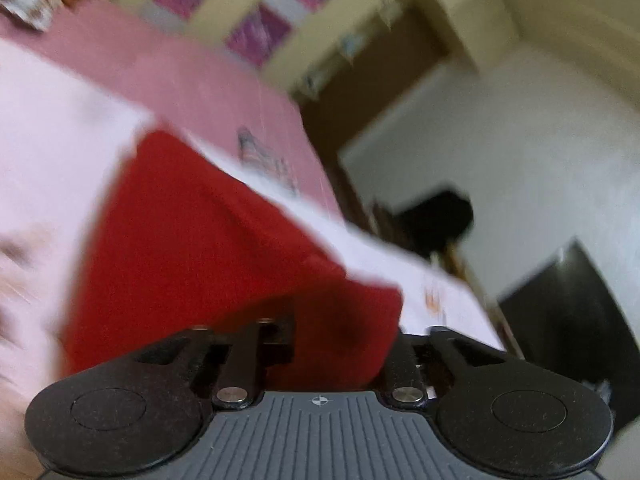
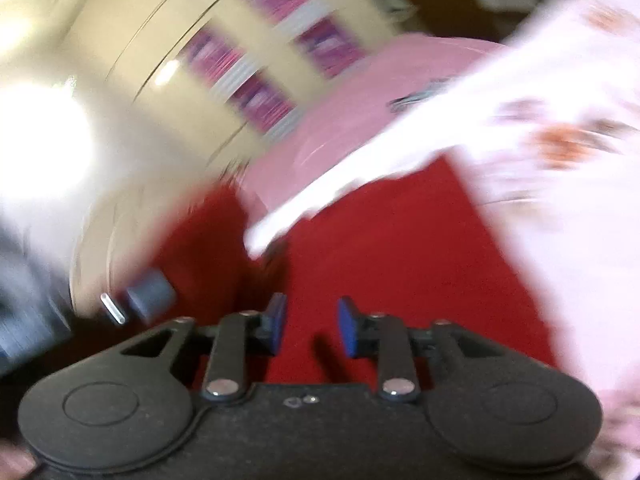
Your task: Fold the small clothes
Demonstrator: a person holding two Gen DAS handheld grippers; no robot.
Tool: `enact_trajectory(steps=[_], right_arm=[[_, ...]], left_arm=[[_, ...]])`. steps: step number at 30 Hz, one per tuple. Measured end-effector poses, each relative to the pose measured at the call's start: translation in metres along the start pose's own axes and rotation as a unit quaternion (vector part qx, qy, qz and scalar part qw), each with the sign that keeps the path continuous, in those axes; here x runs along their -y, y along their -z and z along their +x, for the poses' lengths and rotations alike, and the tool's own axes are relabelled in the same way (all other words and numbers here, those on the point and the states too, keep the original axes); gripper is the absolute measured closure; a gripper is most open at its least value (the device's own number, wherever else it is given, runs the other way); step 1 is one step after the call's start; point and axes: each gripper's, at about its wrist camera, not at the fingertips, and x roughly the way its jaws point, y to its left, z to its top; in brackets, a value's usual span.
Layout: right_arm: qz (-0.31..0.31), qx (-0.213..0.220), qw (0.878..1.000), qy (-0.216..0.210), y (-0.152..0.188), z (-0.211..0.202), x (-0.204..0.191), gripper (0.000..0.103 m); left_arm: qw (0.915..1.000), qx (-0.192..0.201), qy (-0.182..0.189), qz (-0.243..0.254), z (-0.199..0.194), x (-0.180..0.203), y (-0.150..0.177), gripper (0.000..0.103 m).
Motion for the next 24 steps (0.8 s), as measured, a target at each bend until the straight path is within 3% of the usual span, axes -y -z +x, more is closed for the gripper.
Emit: enact_trajectory(steps=[1, 2, 3, 6, 7, 9, 10, 13, 14, 17, 24], right_arm=[[0.031, 0.008, 0.999, -0.003, -0.009, -0.012, 0.016, 0.054], [0.063, 0.013, 0.998, -0.008, -0.018, -0.026, 0.035, 0.045], [0.08, 0.016, 0.997, -0.011, -0.025, -0.035, 0.046, 0.044], [0.102, 0.023, 0.994, -0.027, -0.036, -0.063, 0.068, 0.044], [0.104, 0.024, 0.994, -0.034, -0.038, -0.069, 0.071, 0.044], [0.107, 0.02, 0.993, -0.048, -0.041, -0.074, 0.074, 0.044], [0.107, 0.014, 0.993, -0.054, -0.039, -0.073, 0.074, 0.044], [0.097, -0.025, 0.992, -0.076, -0.034, -0.053, 0.061, 0.044], [0.091, -0.039, 0.992, -0.078, -0.031, -0.043, 0.057, 0.044], [0.071, -0.08, 0.991, -0.082, -0.022, -0.016, 0.044, 0.044], [0.064, -0.128, 0.987, -0.068, -0.014, 0.018, 0.032, 0.045]], left_arm=[[0.9997, -0.025, 0.005, -0.002, 0.016, 0.006, 0.009, 0.048], [0.9993, -0.037, 0.01, 0.007, 0.025, 0.013, 0.016, 0.029], [0.999, -0.035, 0.016, 0.023, 0.027, 0.022, 0.021, 0.021], [0.9968, -0.041, 0.058, 0.038, 0.006, 0.043, 0.023, 0.021], [0.9954, -0.024, 0.081, 0.047, -0.013, 0.047, 0.016, 0.021], [0.994, 0.013, 0.091, 0.059, -0.048, 0.041, 0.006, 0.021], [0.9941, 0.036, 0.085, 0.058, -0.066, 0.032, -0.003, 0.021], [0.996, 0.073, -0.011, 0.05, -0.095, -0.014, -0.034, 0.021], [0.9962, 0.069, -0.039, 0.036, -0.099, -0.03, -0.039, 0.021], [0.9961, 0.049, -0.073, 0.005, -0.103, -0.064, -0.043, 0.021], [0.9915, -0.015, -0.127, 0.022, -0.077, -0.08, -0.011, 0.021]])
